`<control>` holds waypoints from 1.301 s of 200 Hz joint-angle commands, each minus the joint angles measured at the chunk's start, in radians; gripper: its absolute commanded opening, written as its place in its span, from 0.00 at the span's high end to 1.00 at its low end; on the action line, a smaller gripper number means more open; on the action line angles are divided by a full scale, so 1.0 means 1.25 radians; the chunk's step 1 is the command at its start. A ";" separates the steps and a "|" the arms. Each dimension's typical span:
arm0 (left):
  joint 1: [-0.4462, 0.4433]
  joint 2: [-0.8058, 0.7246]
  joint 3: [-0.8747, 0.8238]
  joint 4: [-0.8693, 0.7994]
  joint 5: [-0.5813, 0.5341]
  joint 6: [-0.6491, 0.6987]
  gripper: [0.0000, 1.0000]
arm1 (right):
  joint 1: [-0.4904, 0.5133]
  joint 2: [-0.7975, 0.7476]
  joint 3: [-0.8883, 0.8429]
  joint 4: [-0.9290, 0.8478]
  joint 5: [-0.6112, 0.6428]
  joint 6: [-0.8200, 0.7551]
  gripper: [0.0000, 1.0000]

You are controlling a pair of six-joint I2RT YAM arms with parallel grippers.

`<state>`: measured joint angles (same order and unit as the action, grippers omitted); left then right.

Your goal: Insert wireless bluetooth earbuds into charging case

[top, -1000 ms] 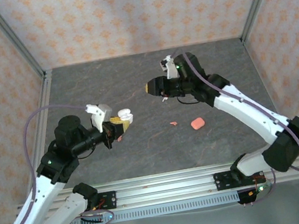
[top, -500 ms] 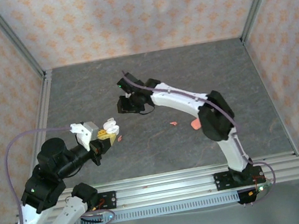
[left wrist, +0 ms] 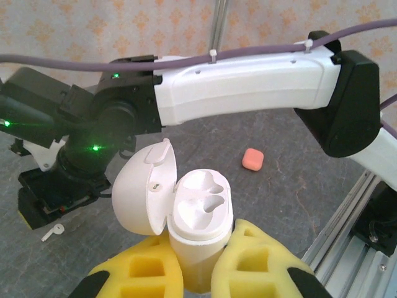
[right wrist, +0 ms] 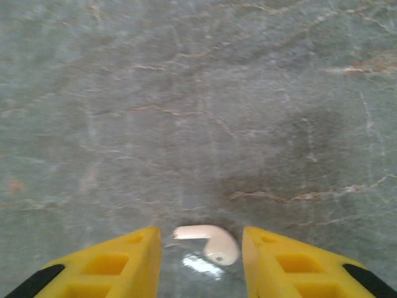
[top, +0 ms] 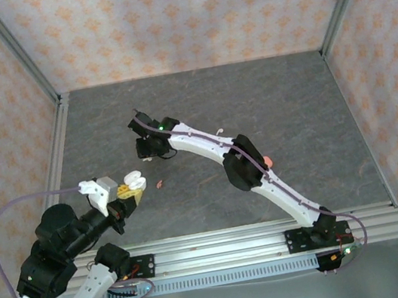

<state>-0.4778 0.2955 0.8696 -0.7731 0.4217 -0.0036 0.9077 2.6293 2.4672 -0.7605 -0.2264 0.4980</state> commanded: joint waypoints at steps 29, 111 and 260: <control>0.004 -0.027 -0.030 -0.010 -0.024 -0.036 1.00 | -0.001 0.010 -0.002 -0.026 0.039 -0.039 0.60; 0.004 -0.030 -0.030 -0.039 -0.039 -0.020 1.00 | 0.012 0.024 -0.027 -0.039 0.060 -0.063 0.60; 0.004 -0.027 -0.063 0.022 -0.009 -0.062 1.00 | -0.024 -0.232 -0.415 -0.043 0.016 -0.265 0.89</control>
<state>-0.4778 0.2661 0.8139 -0.7959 0.3855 -0.0540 0.8982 2.4184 2.0617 -0.7193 -0.1913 0.3050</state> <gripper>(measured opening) 0.110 0.122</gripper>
